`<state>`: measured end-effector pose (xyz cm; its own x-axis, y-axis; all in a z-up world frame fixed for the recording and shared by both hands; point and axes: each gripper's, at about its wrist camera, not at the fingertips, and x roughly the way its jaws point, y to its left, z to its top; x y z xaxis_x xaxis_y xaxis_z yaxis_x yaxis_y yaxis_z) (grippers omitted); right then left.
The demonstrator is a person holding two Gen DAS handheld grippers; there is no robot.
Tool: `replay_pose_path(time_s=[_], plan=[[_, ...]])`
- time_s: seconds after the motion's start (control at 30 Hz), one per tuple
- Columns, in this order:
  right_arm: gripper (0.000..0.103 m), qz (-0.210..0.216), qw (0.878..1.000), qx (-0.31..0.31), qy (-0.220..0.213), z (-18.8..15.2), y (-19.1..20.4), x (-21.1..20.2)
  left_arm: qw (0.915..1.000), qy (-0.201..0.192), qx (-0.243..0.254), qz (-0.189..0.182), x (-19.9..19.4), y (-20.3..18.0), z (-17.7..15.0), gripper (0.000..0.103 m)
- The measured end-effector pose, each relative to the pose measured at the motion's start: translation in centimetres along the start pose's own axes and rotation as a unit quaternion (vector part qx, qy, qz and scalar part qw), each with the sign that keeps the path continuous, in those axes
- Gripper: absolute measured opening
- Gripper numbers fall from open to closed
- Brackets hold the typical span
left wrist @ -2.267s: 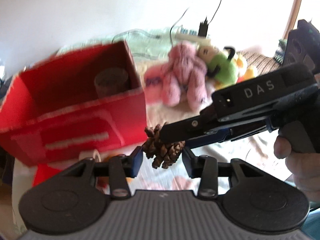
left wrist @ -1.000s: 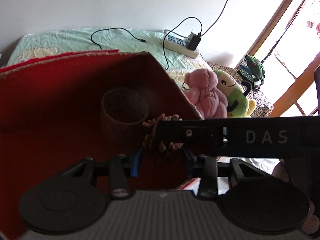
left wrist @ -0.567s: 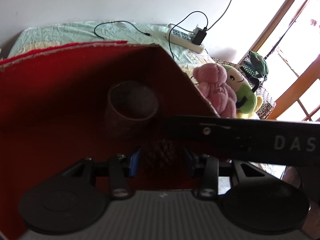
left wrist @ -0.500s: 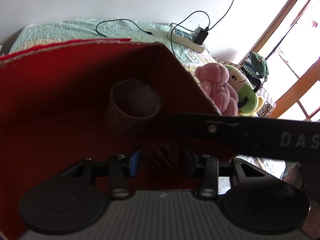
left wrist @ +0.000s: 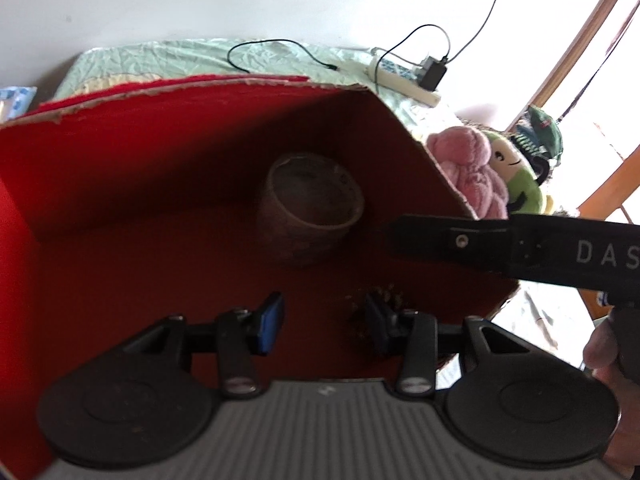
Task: Organize objects
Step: 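Withdraw the right gripper up out of the red box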
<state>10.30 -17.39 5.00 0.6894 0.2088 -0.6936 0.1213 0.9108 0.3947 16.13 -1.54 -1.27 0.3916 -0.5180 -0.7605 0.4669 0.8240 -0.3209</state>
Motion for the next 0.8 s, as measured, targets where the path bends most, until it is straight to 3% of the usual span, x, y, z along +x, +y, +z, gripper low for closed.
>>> replay_pose_path(time_s=[0.47, 0.8], plan=[[0.045, 0.011, 1.000, 0.000, -0.016, 0.1, -0.4, -1.0, 0.9930, -0.001, 0.029, 0.115, -1.8, -2.6, 0.6, 0.048], [0.045, 0.027, 0.999, -0.023, -0.024, 0.1, -0.8, -2.2, 0.9797, -0.017, 0.011, 0.199, -3.9, -3.8, 0.8, 0.064]])
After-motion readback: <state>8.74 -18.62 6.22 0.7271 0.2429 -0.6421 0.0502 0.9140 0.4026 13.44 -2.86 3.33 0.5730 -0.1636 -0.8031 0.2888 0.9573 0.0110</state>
